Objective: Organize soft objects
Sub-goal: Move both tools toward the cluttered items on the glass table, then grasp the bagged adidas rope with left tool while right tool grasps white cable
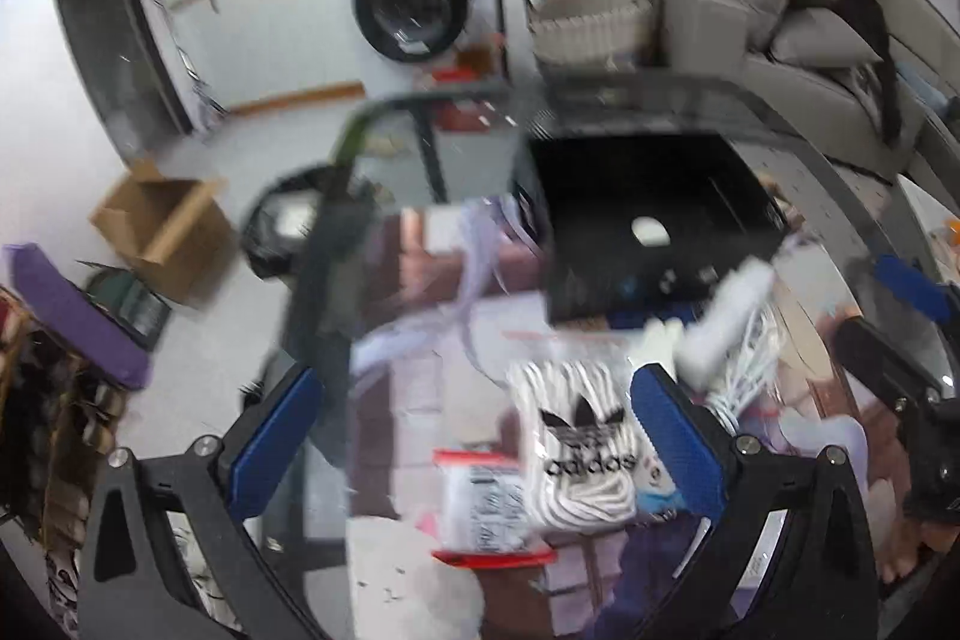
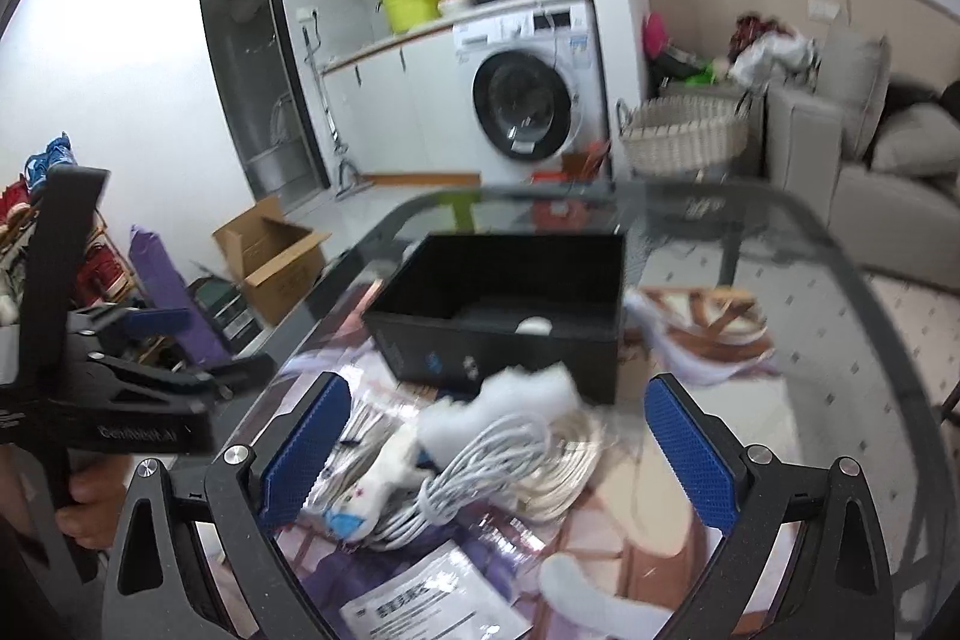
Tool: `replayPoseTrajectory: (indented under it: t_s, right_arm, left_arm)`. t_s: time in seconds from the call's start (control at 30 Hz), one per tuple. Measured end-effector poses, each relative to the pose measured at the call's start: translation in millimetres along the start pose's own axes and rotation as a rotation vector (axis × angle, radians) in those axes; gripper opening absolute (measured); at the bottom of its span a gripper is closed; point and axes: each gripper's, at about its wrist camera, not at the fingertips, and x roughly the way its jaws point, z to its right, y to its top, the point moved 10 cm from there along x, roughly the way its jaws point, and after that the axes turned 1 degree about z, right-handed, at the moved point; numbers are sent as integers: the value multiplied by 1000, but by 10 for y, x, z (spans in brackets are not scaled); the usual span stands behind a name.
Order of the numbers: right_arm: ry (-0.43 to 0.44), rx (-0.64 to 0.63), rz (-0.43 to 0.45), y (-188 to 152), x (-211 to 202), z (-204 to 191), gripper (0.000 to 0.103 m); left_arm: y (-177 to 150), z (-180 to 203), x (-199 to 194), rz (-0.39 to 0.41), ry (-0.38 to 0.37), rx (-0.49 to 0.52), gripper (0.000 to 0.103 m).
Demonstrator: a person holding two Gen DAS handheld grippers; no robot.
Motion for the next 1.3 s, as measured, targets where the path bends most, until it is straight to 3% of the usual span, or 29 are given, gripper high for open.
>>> replayPoseTrajectory:
  t_s: [0.23, 0.4, 0.63, 0.73, 0.87, 0.9, 0.97, 1.0, 1.03, 1.17, 1.3]
  right_arm:
    - [73, 39, -203, -373, 329, -79, 61]
    - [112, 59, -313, -639, 511, -126, 55]
    - [145, 78, -392, -796, 729, -211, 54]
    - [147, 87, -407, -810, 826, -228, 40]
    - [160, 43, -411, -818, 910, -274, 34]
    - [169, 43, -414, -830, 916, -281, 32]
    - [181, 47, -419, -832, 894, -282, 22]
    - [179, 36, -416, -827, 861, -286, 19]
    - [175, 21, -413, -797, 826, -278, 17]
    - [169, -35, -392, -750, 718, -298, 4]
    - [165, -28, -391, -740, 677, -259, 3]
  left_arm:
    - [-228, 186, 237, -150, -79, 37, 103]
    - [-322, 180, 323, -188, -66, 33, 102]
    - [-380, 189, 443, -227, -59, 34, 101]
    - [-427, 209, 542, -255, -65, 42, 101]
    - [-498, 252, 655, -284, -44, 73, 101]
    - [-498, 252, 656, -283, -47, 71, 96]
    - [-495, 270, 640, -288, -68, 70, 73]
    - [-495, 293, 610, -290, -90, 68, 50]
    - [-502, 305, 588, -291, -90, 70, 44]
    - [-497, 331, 527, -273, -77, 93, 36]
    - [-471, 355, 433, -250, -93, 95, 27]
